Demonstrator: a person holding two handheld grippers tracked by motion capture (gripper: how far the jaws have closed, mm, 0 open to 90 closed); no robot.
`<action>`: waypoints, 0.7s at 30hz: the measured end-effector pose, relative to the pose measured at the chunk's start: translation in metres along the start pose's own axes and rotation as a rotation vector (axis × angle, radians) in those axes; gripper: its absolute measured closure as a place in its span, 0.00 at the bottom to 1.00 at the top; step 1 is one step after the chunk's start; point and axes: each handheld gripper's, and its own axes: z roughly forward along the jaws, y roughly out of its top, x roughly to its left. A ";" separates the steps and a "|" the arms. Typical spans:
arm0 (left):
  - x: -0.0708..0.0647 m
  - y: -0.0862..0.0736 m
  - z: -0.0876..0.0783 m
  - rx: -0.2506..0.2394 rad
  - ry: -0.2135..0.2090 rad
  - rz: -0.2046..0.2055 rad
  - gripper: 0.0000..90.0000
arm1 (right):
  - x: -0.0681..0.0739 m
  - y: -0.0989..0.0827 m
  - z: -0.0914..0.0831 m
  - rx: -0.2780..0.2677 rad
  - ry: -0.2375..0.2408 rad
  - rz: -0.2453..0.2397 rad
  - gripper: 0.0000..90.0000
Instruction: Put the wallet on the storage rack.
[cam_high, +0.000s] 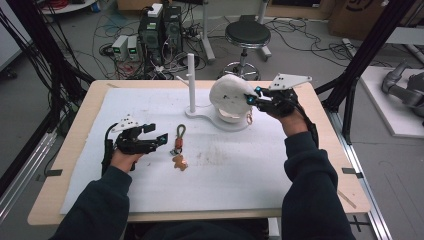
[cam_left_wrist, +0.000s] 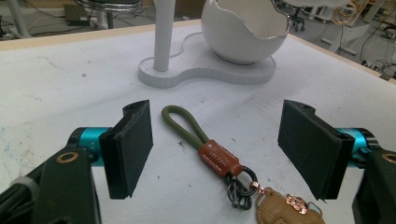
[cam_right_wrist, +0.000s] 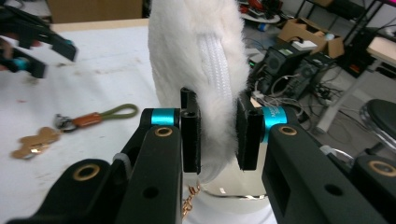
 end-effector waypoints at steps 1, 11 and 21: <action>0.000 0.000 0.001 -0.001 -0.004 -0.002 0.29 | -0.003 0.001 0.002 0.003 -0.006 -0.005 0.85; 0.000 -0.001 0.003 0.010 -0.002 -0.008 0.29 | -0.029 0.004 0.029 0.051 -0.089 -0.066 0.85; -0.001 -0.002 0.004 0.020 -0.006 -0.008 0.29 | -0.039 0.004 0.057 0.074 -0.104 -0.112 0.85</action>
